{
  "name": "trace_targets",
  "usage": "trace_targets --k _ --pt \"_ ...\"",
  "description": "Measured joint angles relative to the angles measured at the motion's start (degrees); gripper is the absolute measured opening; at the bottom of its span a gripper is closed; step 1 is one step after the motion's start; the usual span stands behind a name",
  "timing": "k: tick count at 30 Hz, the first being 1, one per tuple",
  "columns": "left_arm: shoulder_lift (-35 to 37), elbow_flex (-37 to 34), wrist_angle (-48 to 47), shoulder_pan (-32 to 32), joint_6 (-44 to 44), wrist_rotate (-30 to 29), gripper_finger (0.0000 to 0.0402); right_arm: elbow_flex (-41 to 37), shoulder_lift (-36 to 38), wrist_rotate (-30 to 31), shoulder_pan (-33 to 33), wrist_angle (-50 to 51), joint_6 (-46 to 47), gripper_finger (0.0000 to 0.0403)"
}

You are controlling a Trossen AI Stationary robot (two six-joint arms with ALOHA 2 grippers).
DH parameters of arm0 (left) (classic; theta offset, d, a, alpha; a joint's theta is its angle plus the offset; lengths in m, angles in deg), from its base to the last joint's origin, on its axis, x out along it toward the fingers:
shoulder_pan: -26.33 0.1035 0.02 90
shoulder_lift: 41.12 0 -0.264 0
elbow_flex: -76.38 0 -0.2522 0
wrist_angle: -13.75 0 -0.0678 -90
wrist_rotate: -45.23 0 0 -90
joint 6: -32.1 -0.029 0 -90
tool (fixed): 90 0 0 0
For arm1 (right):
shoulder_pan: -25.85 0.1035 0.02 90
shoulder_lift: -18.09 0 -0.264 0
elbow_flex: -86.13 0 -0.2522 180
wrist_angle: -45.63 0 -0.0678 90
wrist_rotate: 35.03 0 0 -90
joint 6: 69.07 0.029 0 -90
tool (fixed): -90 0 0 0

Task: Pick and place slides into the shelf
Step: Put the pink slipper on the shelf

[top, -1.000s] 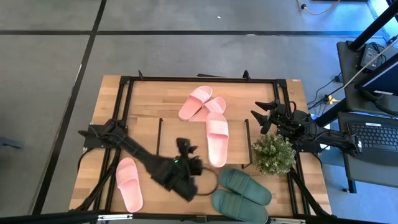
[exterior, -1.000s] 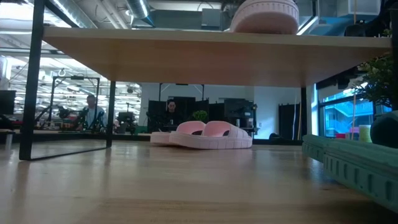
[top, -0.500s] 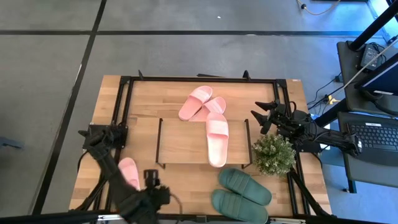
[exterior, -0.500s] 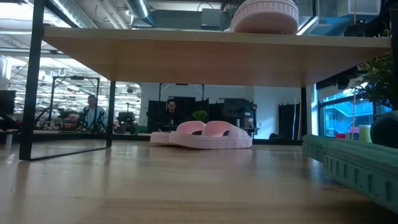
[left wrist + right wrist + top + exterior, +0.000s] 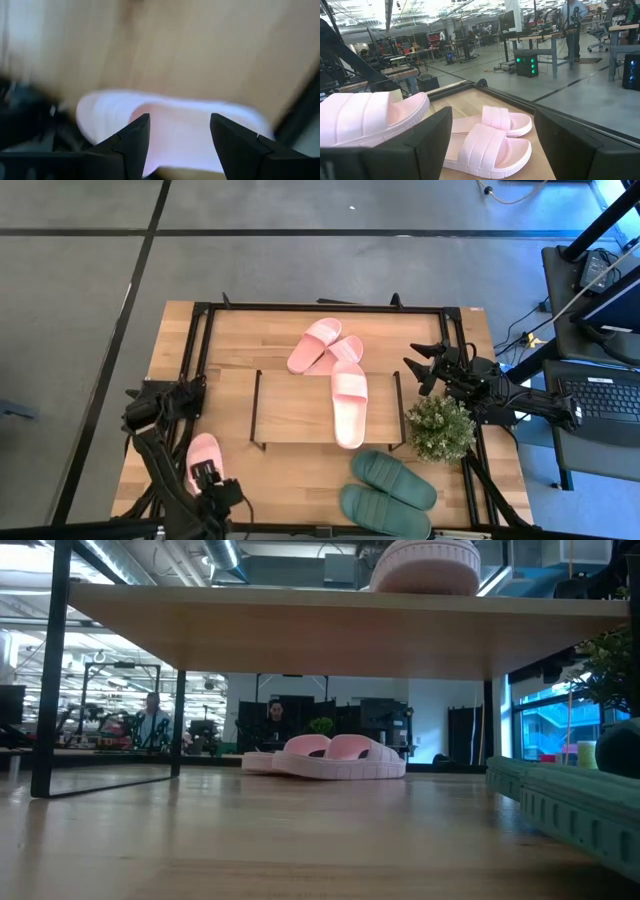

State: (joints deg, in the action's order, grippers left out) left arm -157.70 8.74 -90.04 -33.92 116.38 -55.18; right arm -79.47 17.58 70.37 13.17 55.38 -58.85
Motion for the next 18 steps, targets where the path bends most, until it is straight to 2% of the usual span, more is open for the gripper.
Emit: trace_targets --k 3,9,18 --pt "-0.02 -4.77 -0.04 0.07 0.89 3.88 0.0199 -0.01 0.0 -0.01 -0.02 0.0 0.02 0.0282" --pt "-0.02 -11.61 -0.01 0.07 0.89 4.18 0.0199 -0.02 0.0 0.0 -0.01 0.0 0.02 0.0282" --pt "-0.02 -17.55 0.92 0.1 1.21 6.93 0.0199 0.0 0.0 -0.01 -0.02 0.02 0.02 0.0282"
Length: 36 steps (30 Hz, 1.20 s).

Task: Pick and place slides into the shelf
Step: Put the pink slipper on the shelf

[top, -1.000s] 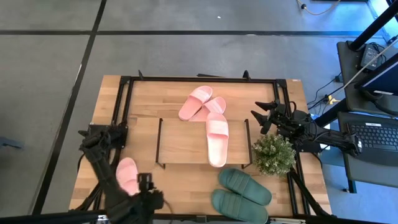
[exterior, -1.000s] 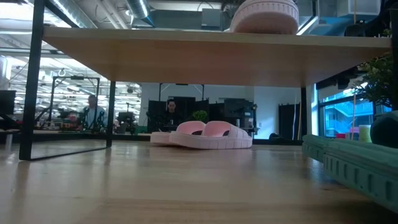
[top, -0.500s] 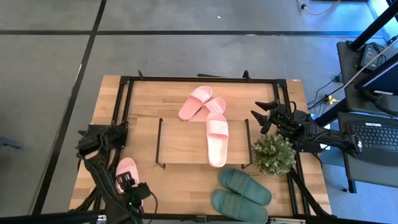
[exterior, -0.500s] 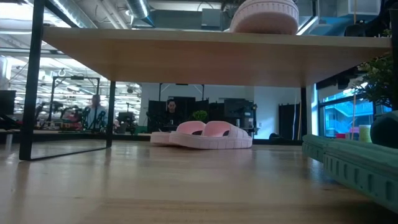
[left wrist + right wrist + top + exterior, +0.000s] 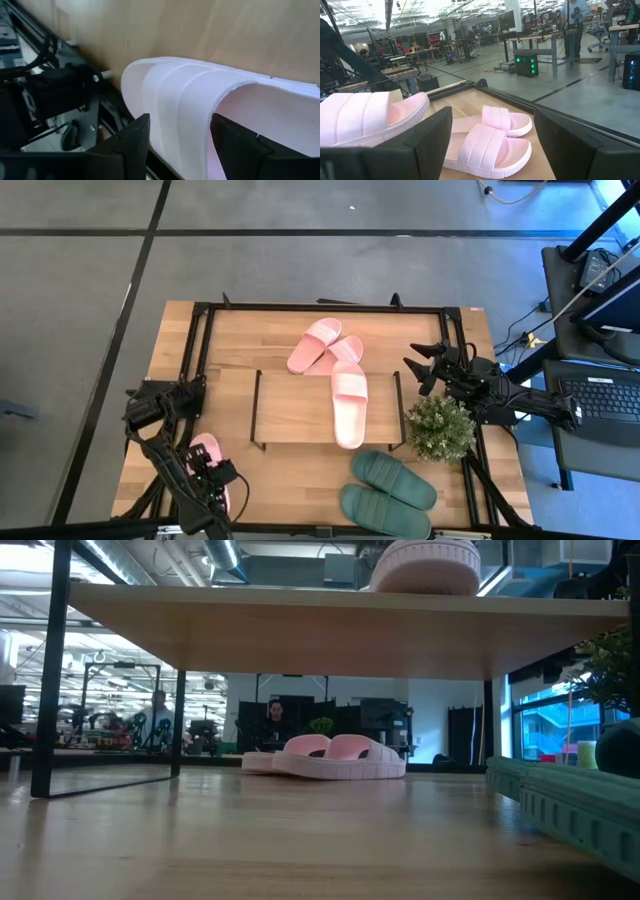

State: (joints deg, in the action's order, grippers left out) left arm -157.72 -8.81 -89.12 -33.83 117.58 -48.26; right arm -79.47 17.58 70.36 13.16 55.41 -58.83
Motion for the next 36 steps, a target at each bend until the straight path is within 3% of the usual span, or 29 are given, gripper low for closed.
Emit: trace_targets --k 22,27,33,36 --pt "0.02 -0.38 0.94 0.13 -1.67 -1.75 0.0193 0.0 0.0 0.01 0.02 0.0 -0.07 0.0282" --pt "0.01 -0.38 0.76 0.13 -1.65 -1.75 0.0134 -0.01 0.0 -0.01 0.02 0.0 -0.02 0.0282" --pt "0.02 -0.42 0.31 0.5 0.52 -1.71 0.002 0.0 0.0 0.01 0.02 0.0 -0.02 0.0282" --pt "0.02 -0.43 -0.02 0.99 2.79 -1.7 0.0012 0.0 0.0 0.01 0.01 0.0 -0.02 0.0282"
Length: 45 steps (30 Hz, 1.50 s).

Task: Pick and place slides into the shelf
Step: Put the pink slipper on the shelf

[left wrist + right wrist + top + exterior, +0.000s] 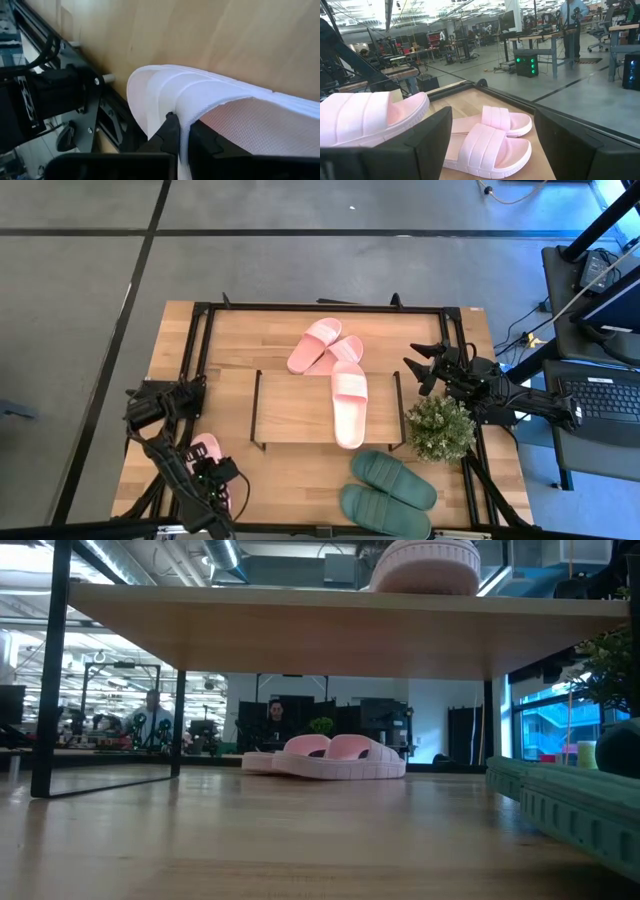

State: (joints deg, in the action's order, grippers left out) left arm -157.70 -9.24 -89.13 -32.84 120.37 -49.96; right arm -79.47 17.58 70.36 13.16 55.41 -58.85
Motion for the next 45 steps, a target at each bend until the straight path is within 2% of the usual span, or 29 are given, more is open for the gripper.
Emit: trace_targets --k 4,9,13,18,23,26,33,38,45 --pt "0.09 1.51 -1.01 1.34 -0.5 -0.09 0.0007 0.0 0.0 -0.01 -0.01 0.0 0.02 0.0282" --pt "3.59 5.47 -0.66 3.27 -1.55 -0.97 0.0005 0.0 0.0 0.0 0.02 0.0 0.02 0.0282" --pt "6.99 10.08 -0.82 4.21 -3.06 -7.03 0.0003 0.0 0.0 -0.01 0.02 -0.02 0.02 0.0282" --pt "11.0 17.29 -0.95 4.91 -3.2 -9.14 0.0003 -0.02 0.0 0.01 0.02 0.0 -0.02 0.0282" --pt "12.68 24.74 -0.74 5.61 -4.89 -16.5 0.0003 0.0 0.0 -0.01 0.02 0.0 -0.04 0.0282" --pt "12.68 28.58 3.31 6.5 -14.0 -21.69 0.0002 0.0 0.0 -0.01 0.02 0.0 -0.02 0.0282" --pt "12.68 34.13 16.02 9.13 -42.3 -29.87 0.0002 0.0 0.0 0.01 0.0 0.01 -0.01 0.0282" --pt "12.68 34.64 16.24 13.5 -59.08 -35.84 0.0002 0.0 0.0 0.0 0.0 -0.02 0.0 0.0282" --pt "11.23 34.67 13.9 23.89 -71.86 -42.61 0.0002 -0.01 0.0 0.01 0.0 -0.04 0.02 0.0282"
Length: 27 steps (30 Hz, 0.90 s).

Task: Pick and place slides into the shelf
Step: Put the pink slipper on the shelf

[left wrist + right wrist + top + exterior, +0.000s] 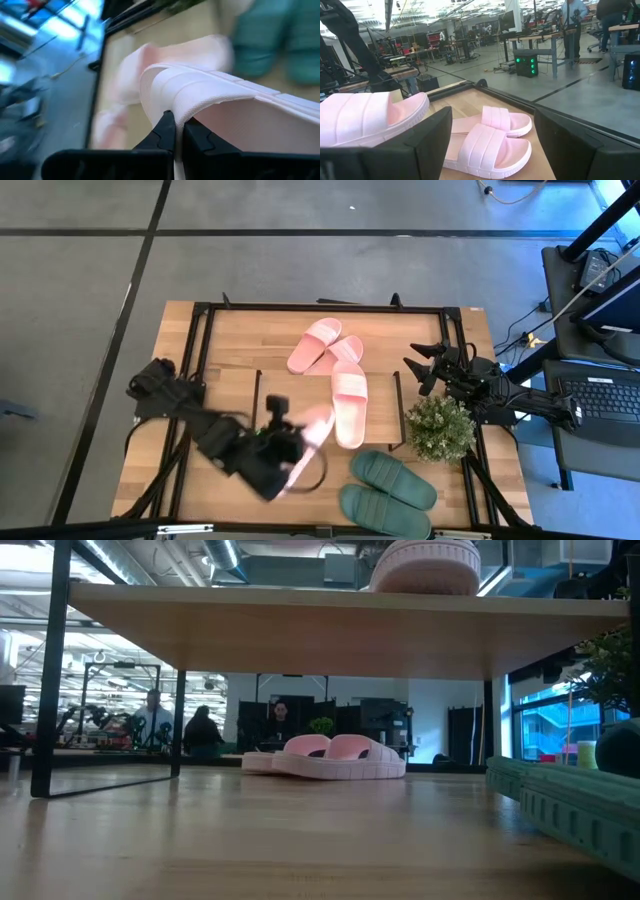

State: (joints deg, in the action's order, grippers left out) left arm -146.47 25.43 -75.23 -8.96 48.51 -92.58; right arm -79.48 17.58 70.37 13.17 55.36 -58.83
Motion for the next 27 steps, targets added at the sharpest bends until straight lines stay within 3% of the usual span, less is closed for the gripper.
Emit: trace_targets --k 8,12,18,27 --pt "-3.95 0.0 -2.92 11.57 -0.1 -2.65 0.0002 0.01 0.0 -0.01 0.0 -0.01 0.0 0.0282" --pt "-5.78 0.0 -6.89 15.1 4.81 -3.16 0.0002 0.0 0.0 0.0 0.01 -0.02 0.0 0.0282" --pt "-6.14 0.0 -12.61 16.98 11.77 -4.76 0.0002 0.0 0.0 0.0 -0.01 -0.01 0.0 0.0282" --pt "-7.86 -0.09 -13.19 17.72 11.88 -4.79 0.0002 0.01 0.0 0.0 -0.01 0.0 0.0 0.0282"
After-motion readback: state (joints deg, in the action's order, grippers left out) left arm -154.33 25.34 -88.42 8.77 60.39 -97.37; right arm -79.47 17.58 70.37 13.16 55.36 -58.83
